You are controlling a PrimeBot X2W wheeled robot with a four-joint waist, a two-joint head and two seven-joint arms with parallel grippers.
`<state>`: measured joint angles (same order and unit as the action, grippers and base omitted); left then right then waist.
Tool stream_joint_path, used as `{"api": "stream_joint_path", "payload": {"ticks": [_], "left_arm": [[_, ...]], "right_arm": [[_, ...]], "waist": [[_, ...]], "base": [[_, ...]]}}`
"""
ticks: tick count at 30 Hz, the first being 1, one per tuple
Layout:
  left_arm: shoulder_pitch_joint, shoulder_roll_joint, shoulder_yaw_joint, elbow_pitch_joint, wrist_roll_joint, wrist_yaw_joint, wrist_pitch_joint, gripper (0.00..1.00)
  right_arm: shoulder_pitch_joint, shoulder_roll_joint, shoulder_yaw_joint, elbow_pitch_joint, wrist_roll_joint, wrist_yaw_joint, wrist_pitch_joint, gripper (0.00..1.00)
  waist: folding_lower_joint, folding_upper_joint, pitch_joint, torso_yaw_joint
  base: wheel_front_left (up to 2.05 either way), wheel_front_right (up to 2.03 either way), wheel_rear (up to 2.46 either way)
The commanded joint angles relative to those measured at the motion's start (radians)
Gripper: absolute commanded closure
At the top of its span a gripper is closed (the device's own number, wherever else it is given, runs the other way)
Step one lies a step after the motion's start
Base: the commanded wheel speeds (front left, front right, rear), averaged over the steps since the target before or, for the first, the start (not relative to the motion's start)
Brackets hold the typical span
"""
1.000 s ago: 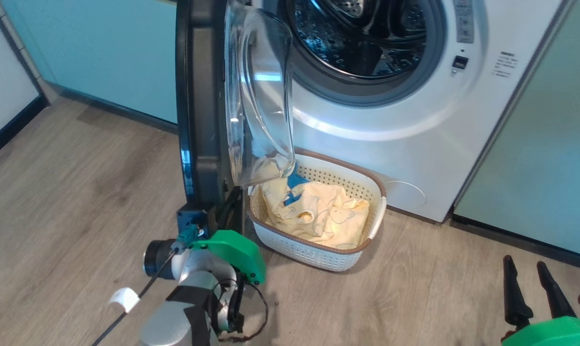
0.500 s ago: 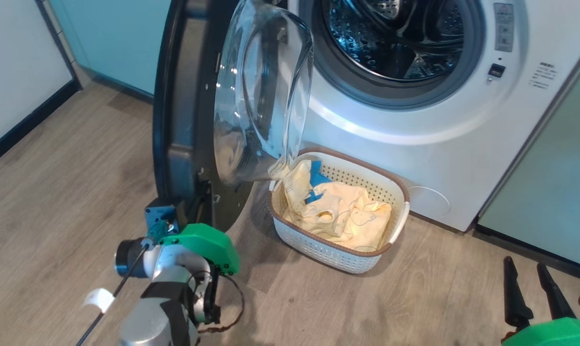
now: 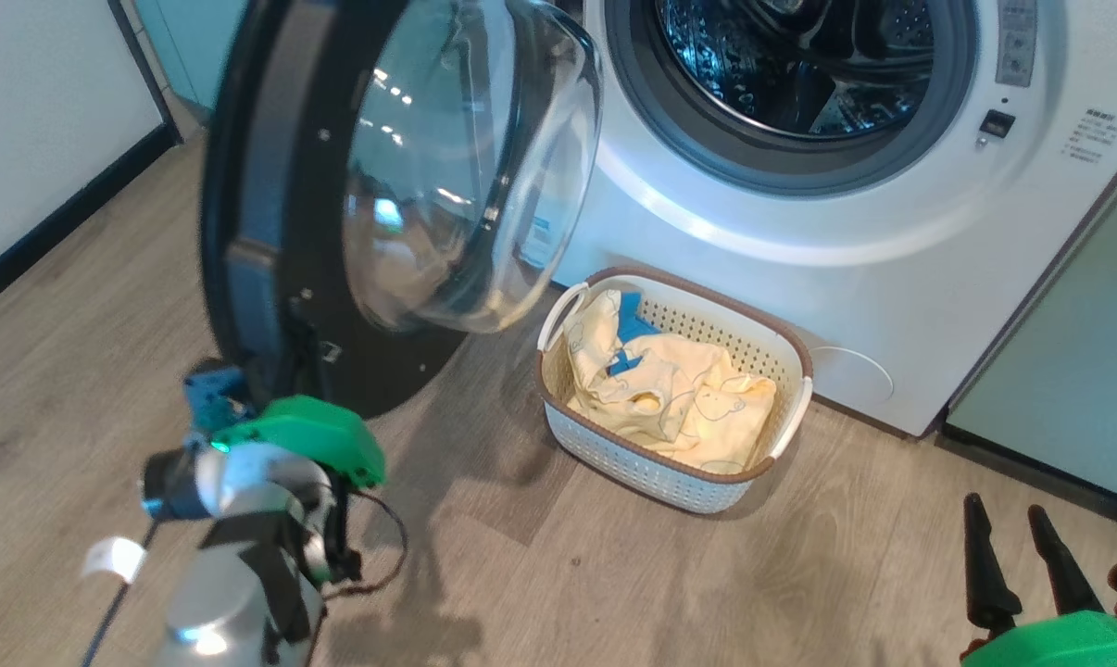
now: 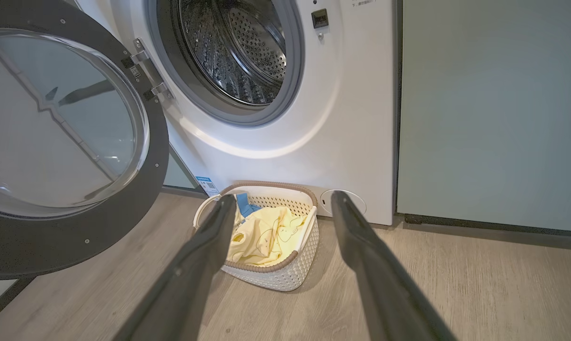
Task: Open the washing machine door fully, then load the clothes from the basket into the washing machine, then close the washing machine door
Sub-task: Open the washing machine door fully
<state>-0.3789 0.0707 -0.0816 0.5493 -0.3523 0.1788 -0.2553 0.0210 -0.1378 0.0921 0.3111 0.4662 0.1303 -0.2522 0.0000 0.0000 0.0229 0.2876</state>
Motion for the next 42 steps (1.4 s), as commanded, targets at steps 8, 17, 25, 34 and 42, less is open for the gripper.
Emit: {"api": "stream_joint_path", "payload": {"ticks": [8, 17, 25, 34, 42], "left_arm": [[-0.118, 0.075, 0.115, 0.049, 0.023, -0.011, -0.006, 1.0], [-0.163, 0.099, 0.179, 0.121, 0.024, -0.011, -0.006, 1.0], [-0.194, 0.12, 0.254, 0.148, 0.022, -0.016, -0.006, 1.0], [-0.238, 0.15, 0.32, 0.175, 0.038, -0.029, -0.006, 1.0], [-0.257, 0.155, 0.362, 0.194, 0.057, -0.047, -0.006, 1.0]], "right_arm": [[-0.048, -0.031, 0.032, -0.033, 0.008, 0.0, -0.01, 0.0], [-0.057, -0.046, 0.04, -0.035, 0.008, 0.0, -0.01, 0.0], [-0.073, -0.06, 0.042, -0.041, 0.008, 0.0, -0.01, 0.0], [-0.1, -0.059, 0.045, -0.043, 0.006, 0.0, -0.01, 0.0], [-0.117, -0.05, 0.05, -0.036, 0.008, 0.0, -0.01, 0.0]], "waist": [[0.0, 0.0, 0.03, -0.013], [0.0, 0.0, 0.054, -0.028], [0.0, 0.0, 0.092, -0.036], [0.0, 0.0, 0.136, -0.048], [0.0, 0.0, 0.139, -0.062]], "base": [[0.0, 0.0, 0.0], [0.0, 0.0, 0.0], [0.0, 0.0, 0.0], [0.0, 0.0, 0.0], [0.0, 0.0, 0.0]]}}
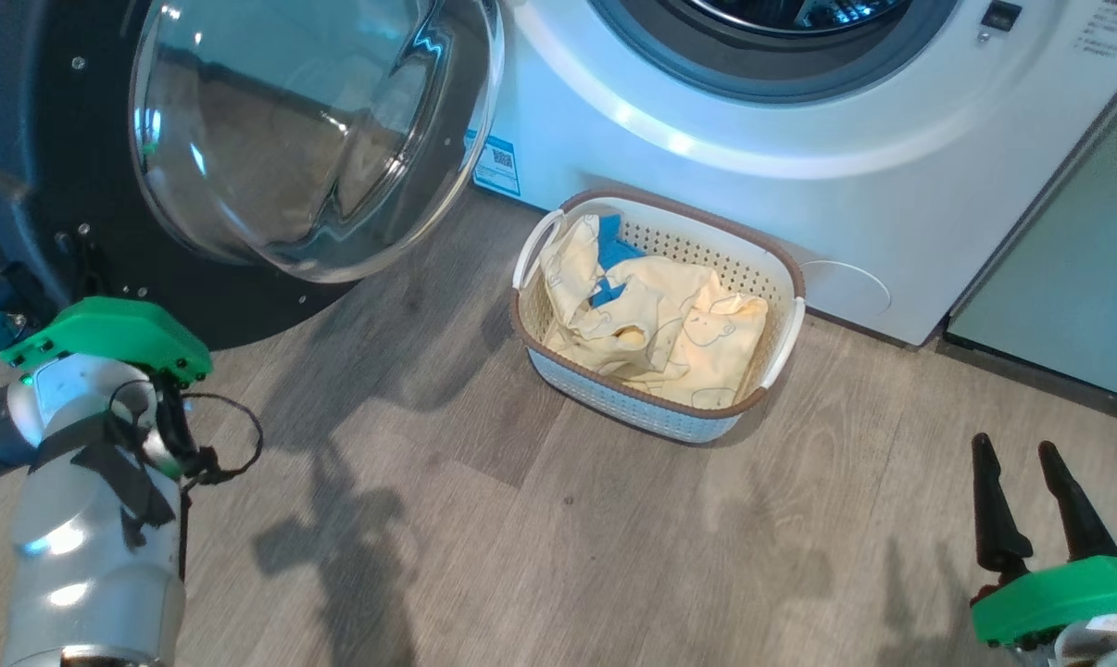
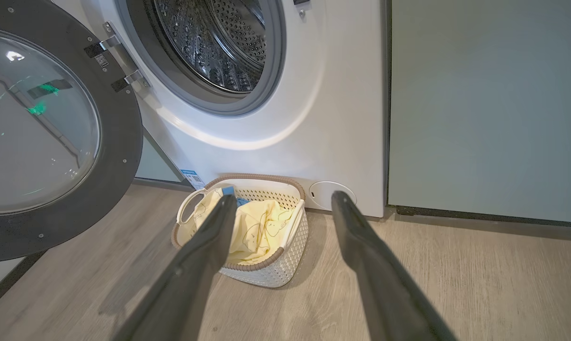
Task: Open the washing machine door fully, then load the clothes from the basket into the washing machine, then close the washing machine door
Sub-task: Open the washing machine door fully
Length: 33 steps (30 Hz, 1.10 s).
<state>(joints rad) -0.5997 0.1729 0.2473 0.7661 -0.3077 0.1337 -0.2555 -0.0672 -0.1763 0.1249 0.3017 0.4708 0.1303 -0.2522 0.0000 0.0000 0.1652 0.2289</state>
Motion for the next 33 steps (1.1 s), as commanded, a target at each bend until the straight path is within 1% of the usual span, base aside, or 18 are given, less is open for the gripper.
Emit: {"api": "stream_joint_path", "payload": {"ticks": [1, 8, 12, 16, 18, 23, 24, 25, 26, 27, 28, 29, 33], "left_arm": [[-0.035, 0.053, 0.038, -0.021, 0.014, -0.005, -0.006, 1.0], [-0.012, 0.042, 0.043, -0.02, 0.043, -0.04, -0.006, 1.0], [0.033, 0.034, 0.041, -0.042, 0.062, -0.064, -0.006, 1.0], [0.085, 0.022, 0.034, -0.085, 0.084, -0.084, -0.006, 1.0], [0.114, 0.02, 0.01, -0.111, 0.11, -0.103, -0.006, 1.0], [0.173, 0.0, -0.017, -0.178, 0.132, -0.131, -0.006, 0.99], [0.185, -0.003, -0.024, -0.19, 0.137, -0.14, -0.006, 0.87], [0.197, -0.005, -0.031, -0.201, 0.14, -0.151, -0.006, 0.71], [0.208, -0.007, -0.033, -0.211, 0.139, -0.158, -0.006, 0.54], [0.22, -0.009, -0.034, -0.222, 0.138, -0.165, -0.006, 0.26], [0.232, -0.01, -0.037, -0.231, 0.139, -0.172, -0.006, 0.04], [0.244, -0.011, -0.039, -0.242, 0.14, -0.179, -0.006, 0.0], [0.289, -0.022, -0.053, -0.276, 0.139, -0.207, -0.006, 0.0]], "right_arm": [[-0.029, -0.009, 0.017, -0.026, 0.004, 0.0, -0.01, 0.0], [-0.013, 0.002, 0.01, -0.021, 0.005, 0.0, -0.01, 0.0], [0.009, 0.018, 0.008, -0.016, 0.006, 0.0, -0.01, 0.0], [0.032, 0.029, 0.007, -0.013, 0.005, 0.0, -0.01, 0.0], [0.042, 0.035, 0.005, -0.012, 0.005, 0.0, -0.01, 0.0], [0.057, 0.046, -0.003, -0.015, 0.003, 0.0, -0.01, 0.0], [0.06, 0.048, -0.004, -0.016, 0.003, 0.0, -0.01, 0.0], [0.062, 0.05, -0.003, -0.018, 0.002, 0.0, -0.01, 0.0], [0.063, 0.051, -0.002, -0.02, 0.001, 0.0, -0.01, 0.0], [0.064, 0.053, -0.001, -0.022, -0.001, 0.0, -0.01, 0.0], [0.064, 0.054, -0.001, -0.024, -0.002, 0.0, -0.01, 0.0], [0.064, 0.054, -0.003, -0.026, -0.003, 0.0, -0.01, 0.0], [0.068, 0.05, -0.013, -0.031, -0.006, 0.0, -0.01, 0.0]], "waist": [[0.0, 0.0, -0.006, -0.005], [0.0, 0.0, -0.045, -0.016], [0.0, 0.0, -0.091, -0.029], [0.0, 0.0, -0.132, -0.042], [0.0, 0.0, -0.15, -0.05], [0.0, 0.0, -0.175, -0.078], [0.0, 0.0, -0.179, -0.085], [0.0, 0.0, -0.183, -0.095], [0.0, 0.0, -0.186, -0.106], [0.0, 0.0, -0.188, -0.118], [0.0, 0.0, -0.19, -0.132], [0.0, 0.0, -0.192, -0.145], [0.0, 0.0, -0.202, -0.199]], "base": [[0.0, 0.0, 0.0], [0.0, 0.0, 0.0], [0.0, 0.0, 0.0], [0.0, 0.0, 0.0], [0.0, 0.0, 0.0], [0.0, 0.0, 0.0], [0.0, 0.0, 0.0], [0.0, 0.0, 0.0], [0.0, 0.0, 0.0], [0.0, 0.0, 0.0], [0.0, 0.0, 0.0], [0.0, 0.0, 0.0], [0.0, 0.0, 0.0]]}}
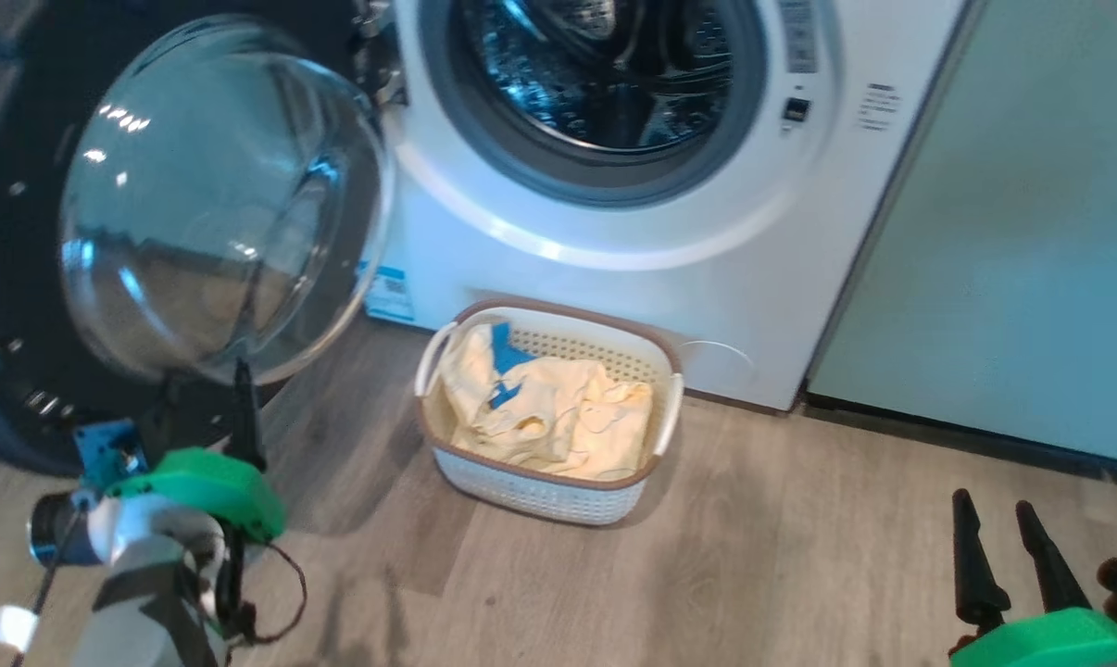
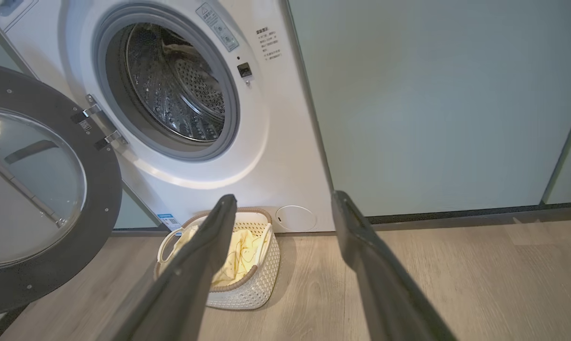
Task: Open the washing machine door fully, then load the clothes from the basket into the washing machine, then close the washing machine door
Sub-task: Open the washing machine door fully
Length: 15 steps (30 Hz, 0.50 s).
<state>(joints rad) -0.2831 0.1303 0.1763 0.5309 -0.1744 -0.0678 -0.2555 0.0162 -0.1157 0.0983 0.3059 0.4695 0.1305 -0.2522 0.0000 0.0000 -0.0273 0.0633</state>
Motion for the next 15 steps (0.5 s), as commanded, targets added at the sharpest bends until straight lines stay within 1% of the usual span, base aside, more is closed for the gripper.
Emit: {"api": "stream_joint_path", "payload": {"ticks": [1, 9, 15], "left_arm": [[-0.016, 0.018, 0.014, -0.049, 0.006, -0.011, -0.006, 0.0], [0.02, 0.017, -0.008, -0.067, -0.027, -0.048, -0.006, 0.0], [0.027, 0.023, -0.052, -0.072, -0.056, -0.06, -0.006, 0.0]], "right_arm": [[-0.013, -0.011, 0.011, -0.037, -0.005, 0.0, -0.01, 0.0], [-0.005, -0.022, 0.0, -0.049, -0.012, 0.0, -0.01, 0.0], [-0.007, -0.032, -0.002, -0.06, -0.018, 0.0, -0.01, 0.0]], "waist": [[0.0, 0.0, -0.012, -0.047], [0.0, 0.0, -0.024, -0.14], [0.0, 0.0, -0.029, -0.188]], "base": [[0.0, 0.0, 0.0], [0.0, 0.0, 0.0], [0.0, 0.0, 0.0]]}}
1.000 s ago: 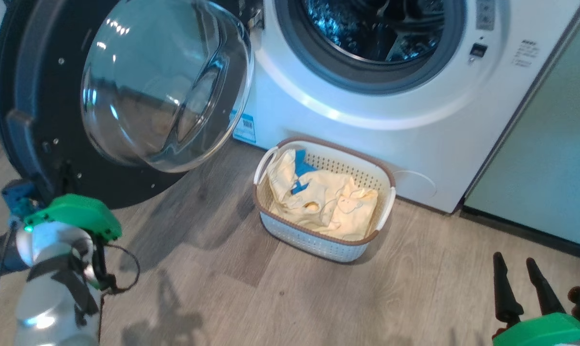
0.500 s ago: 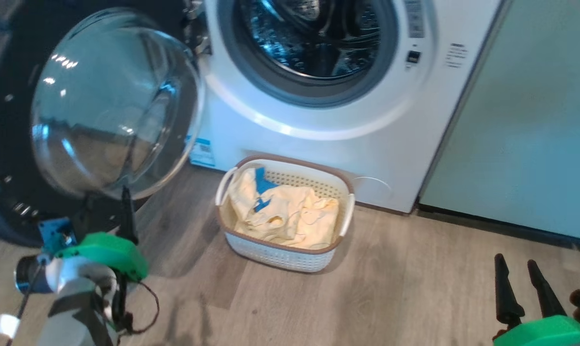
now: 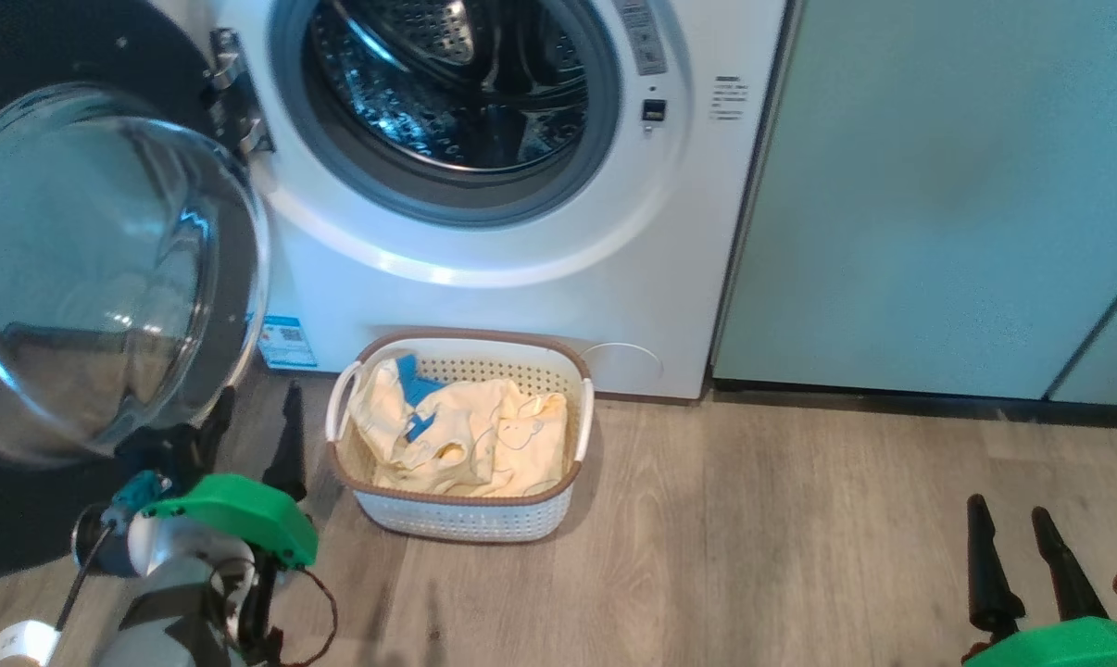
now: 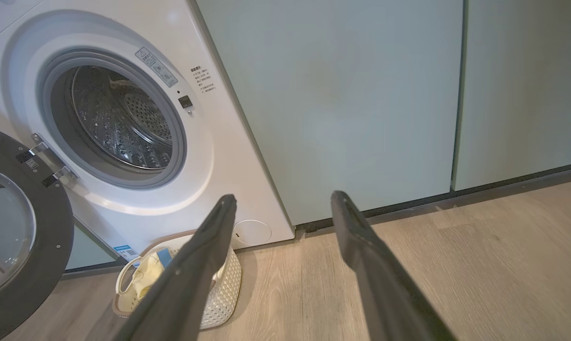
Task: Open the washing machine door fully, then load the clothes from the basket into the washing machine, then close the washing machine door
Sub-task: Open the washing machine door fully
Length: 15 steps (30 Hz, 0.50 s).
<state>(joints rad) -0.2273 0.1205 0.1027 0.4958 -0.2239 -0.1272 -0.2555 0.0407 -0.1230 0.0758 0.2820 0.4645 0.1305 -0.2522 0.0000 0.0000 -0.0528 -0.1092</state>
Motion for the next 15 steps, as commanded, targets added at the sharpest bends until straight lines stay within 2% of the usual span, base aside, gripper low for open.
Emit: {"api": "stream_joint_path", "payload": {"ticks": [1, 15], "left_arm": [[-0.026, 0.035, 0.01, -0.038, -0.01, -0.001, -0.006, 0.0], [0.0, 0.07, -0.04, -0.027, -0.048, -0.003, -0.006, 0.0]], "right_arm": [[-0.03, -0.027, 0.021, -0.037, -0.014, 0.0, -0.01, 0.0], [-0.022, -0.03, 0.013, -0.04, -0.035, 0.0, -0.01, 0.0]], "waist": [[0.0, 0.0, -0.005, -0.022], [0.0, 0.0, -0.035, -0.067]], "base": [[0.0, 0.0, 0.0], [0.0, 0.0, 0.0]]}}
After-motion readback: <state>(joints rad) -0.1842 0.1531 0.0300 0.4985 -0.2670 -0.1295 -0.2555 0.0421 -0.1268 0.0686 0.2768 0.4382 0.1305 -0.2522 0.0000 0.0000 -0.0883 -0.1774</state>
